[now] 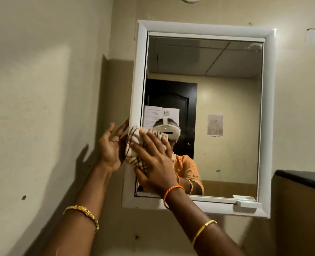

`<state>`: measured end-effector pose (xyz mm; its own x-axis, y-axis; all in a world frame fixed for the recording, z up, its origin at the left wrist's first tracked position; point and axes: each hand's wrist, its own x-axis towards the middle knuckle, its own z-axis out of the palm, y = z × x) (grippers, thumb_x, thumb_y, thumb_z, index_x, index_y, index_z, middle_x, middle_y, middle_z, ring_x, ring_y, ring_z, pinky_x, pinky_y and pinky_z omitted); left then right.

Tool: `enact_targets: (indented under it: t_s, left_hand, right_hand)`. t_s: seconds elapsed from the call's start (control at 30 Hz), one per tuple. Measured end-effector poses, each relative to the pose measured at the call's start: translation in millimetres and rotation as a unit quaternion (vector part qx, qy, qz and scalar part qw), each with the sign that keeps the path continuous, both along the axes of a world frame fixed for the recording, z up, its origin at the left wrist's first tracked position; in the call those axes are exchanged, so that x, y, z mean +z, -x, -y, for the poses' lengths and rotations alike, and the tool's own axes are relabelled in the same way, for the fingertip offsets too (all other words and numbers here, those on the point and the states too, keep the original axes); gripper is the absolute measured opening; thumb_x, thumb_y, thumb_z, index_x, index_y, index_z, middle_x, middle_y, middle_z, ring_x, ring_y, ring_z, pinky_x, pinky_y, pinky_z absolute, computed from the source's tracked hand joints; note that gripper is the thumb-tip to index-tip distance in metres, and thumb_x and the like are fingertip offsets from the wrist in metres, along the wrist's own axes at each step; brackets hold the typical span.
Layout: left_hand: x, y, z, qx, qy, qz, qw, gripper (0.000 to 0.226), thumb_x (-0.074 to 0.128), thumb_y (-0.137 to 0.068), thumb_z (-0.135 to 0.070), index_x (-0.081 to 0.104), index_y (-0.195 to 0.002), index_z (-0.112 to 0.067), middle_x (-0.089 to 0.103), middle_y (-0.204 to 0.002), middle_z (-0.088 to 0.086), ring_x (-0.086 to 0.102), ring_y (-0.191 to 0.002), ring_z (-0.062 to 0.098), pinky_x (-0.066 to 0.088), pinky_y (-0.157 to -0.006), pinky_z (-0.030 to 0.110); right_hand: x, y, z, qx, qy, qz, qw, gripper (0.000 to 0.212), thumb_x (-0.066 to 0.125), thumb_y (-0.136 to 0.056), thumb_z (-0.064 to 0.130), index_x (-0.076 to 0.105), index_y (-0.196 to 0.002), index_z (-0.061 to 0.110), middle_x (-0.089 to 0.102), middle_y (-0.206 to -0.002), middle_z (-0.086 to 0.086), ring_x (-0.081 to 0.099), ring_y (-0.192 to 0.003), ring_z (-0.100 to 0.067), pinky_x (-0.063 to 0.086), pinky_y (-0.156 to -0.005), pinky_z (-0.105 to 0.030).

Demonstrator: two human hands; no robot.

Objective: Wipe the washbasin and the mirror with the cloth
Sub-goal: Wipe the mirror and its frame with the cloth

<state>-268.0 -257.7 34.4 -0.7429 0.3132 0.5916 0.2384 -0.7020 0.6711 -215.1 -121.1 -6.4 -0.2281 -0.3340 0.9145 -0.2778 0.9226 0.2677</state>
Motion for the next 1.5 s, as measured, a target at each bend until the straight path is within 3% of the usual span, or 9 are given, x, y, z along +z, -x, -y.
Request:
enact_targets:
  t_s: [0.2,0.43,0.53,0.63,0.8,0.87,1.0,1.3,1.5]
  left_hand:
    - [0,1,-10,0.027,-0.013,-0.009,1.000,0.050,0.031,-0.095,-0.039,0.074,-0.094,-0.016,0.074,-0.097,0.008,0.065,-0.098,0.025,0.045,-0.096,0.039]
    - [0,1,-17,0.037,-0.037,0.015,0.998,0.057,0.033,-0.092,-0.050,0.063,-0.119,-0.009,0.061,-0.125,0.019,0.058,-0.118,0.031,0.045,-0.102,0.042]
    - [0,-3,-19,0.070,-0.046,0.027,0.996,0.050,0.034,-0.093,-0.049,0.073,-0.094,-0.019,0.076,-0.091,0.006,0.072,-0.087,0.020,0.057,-0.074,0.028]
    - [4,-11,-26,0.108,-0.041,0.027,0.993,0.050,0.034,-0.096,-0.042,0.077,-0.081,-0.020,0.076,-0.079,0.000,0.072,-0.074,0.013,0.057,-0.068,0.023]
    - [-1,-4,-29,0.235,-0.002,0.003,0.972,0.056,0.067,-0.073,-0.049,0.068,-0.114,-0.010,0.067,-0.118,0.008,0.061,-0.113,0.026,0.045,-0.104,0.043]
    - [-3,-16,-32,0.305,0.026,-0.029,0.952,0.043,0.060,-0.084,-0.039,0.065,-0.116,-0.011,0.066,-0.117,0.007,0.059,-0.112,0.025,0.047,-0.103,0.038]
    - [-11,-24,-30,0.344,0.114,-0.082,0.928,0.058,0.053,-0.083,-0.053,0.052,-0.128,-0.017,0.060,-0.125,0.022,0.056,-0.114,0.045,0.045,-0.099,0.057]
    - [-52,-20,-28,0.307,0.158,-0.034,0.938,0.047,0.038,-0.099,-0.035,0.042,-0.140,-0.013,0.046,-0.143,0.004,0.039,-0.132,0.012,0.029,-0.102,0.021]
    - [-51,-16,-32,0.348,0.127,-0.028,0.928,0.044,0.040,-0.099,-0.030,0.046,-0.137,-0.007,0.051,-0.131,0.001,0.045,-0.122,0.013,0.036,-0.101,0.021]
  right_hand:
    - [24,-2,-9,-0.035,-0.057,-0.003,0.998,0.055,0.050,-0.081,0.043,0.049,-0.135,0.033,0.034,-0.153,-0.003,0.025,-0.143,-0.023,0.010,-0.118,-0.047]
    - [17,0,16,-0.015,0.074,-0.013,0.997,0.056,0.057,-0.079,0.037,0.051,-0.135,0.027,0.032,-0.154,-0.005,0.020,-0.145,-0.024,0.009,-0.118,-0.049]
    - [-28,-7,4,-0.033,0.009,-0.002,0.999,0.058,0.057,-0.078,0.036,0.050,-0.135,0.026,0.034,-0.152,-0.007,0.023,-0.144,-0.025,0.017,-0.116,-0.052]
    - [-27,-9,-5,-0.063,-0.037,-0.007,0.997,0.064,0.063,-0.073,0.033,0.050,-0.135,0.027,0.037,-0.151,-0.006,0.026,-0.143,-0.025,0.019,-0.116,-0.051]
    - [20,-18,-31,-0.095,0.099,-0.046,0.990,0.060,0.042,-0.078,0.040,0.050,-0.136,0.026,0.038,-0.150,-0.007,0.030,-0.142,-0.028,0.017,-0.116,-0.054]
    - [30,-23,-52,-0.112,0.128,-0.066,0.983,0.058,0.048,-0.080,0.041,0.051,-0.136,0.025,0.040,-0.149,-0.008,0.031,-0.141,-0.028,0.021,-0.113,-0.056]
    - [29,-43,-99,-0.133,0.199,-0.115,0.964,0.063,0.048,-0.075,0.039,0.051,-0.135,0.022,0.043,-0.147,-0.012,0.034,-0.139,-0.031,0.022,-0.113,-0.054]
    - [23,-64,-130,-0.120,0.402,-0.119,0.900,0.066,0.052,-0.076,0.041,0.045,-0.140,0.026,0.021,-0.158,-0.007,0.013,-0.146,-0.028,0.004,-0.116,-0.057]
    - [13,-19,-22,-0.094,0.251,-0.037,0.963,0.058,0.042,-0.089,0.054,0.041,-0.141,0.029,0.022,-0.157,-0.012,0.013,-0.145,-0.033,0.003,-0.114,-0.059]
